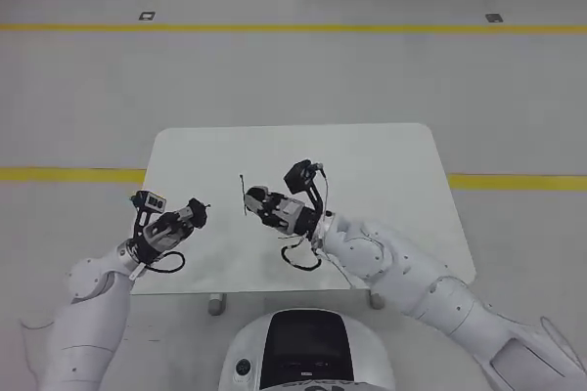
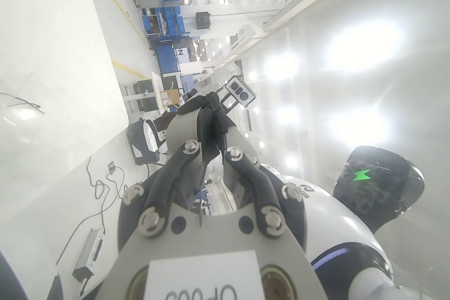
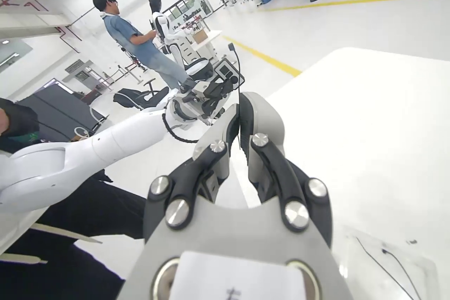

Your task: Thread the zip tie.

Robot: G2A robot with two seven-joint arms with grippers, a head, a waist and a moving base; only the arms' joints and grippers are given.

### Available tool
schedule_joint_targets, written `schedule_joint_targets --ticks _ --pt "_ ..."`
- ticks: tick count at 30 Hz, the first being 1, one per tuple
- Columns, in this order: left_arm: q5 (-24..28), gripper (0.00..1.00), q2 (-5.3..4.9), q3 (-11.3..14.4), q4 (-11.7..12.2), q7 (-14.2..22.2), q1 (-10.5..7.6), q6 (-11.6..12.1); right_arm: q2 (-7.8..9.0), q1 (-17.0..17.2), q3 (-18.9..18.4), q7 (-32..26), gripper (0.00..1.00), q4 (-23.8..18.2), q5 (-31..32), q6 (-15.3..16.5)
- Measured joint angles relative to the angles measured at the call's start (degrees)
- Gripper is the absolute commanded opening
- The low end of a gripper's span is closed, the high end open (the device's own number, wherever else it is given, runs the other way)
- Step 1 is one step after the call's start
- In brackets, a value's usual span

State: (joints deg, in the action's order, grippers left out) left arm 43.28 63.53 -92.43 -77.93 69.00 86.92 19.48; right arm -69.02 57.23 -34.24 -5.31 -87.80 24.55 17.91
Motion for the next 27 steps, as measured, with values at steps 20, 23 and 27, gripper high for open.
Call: schedule_joint_targets --ticks 20,23,27 --pt "1.0 0.00 4.03 4.2 -3.7 -8.7 3.71 0.0 -5.78 2.5 4.0 18.2 0.00 1.2 12.7 -10.8" --pt "0.7 0.00 4.55 4.0 -3.9 -8.6 3.86 0.0 -6.32 2.2 4.2 18.7 0.00 1.9 14.3 -11.6" --pt "0.7 0.00 4.53 4.0 -3.9 -8.6 3.85 0.0 -6.29 2.2 4.2 18.7 0.00 1.8 14.2 -11.6"
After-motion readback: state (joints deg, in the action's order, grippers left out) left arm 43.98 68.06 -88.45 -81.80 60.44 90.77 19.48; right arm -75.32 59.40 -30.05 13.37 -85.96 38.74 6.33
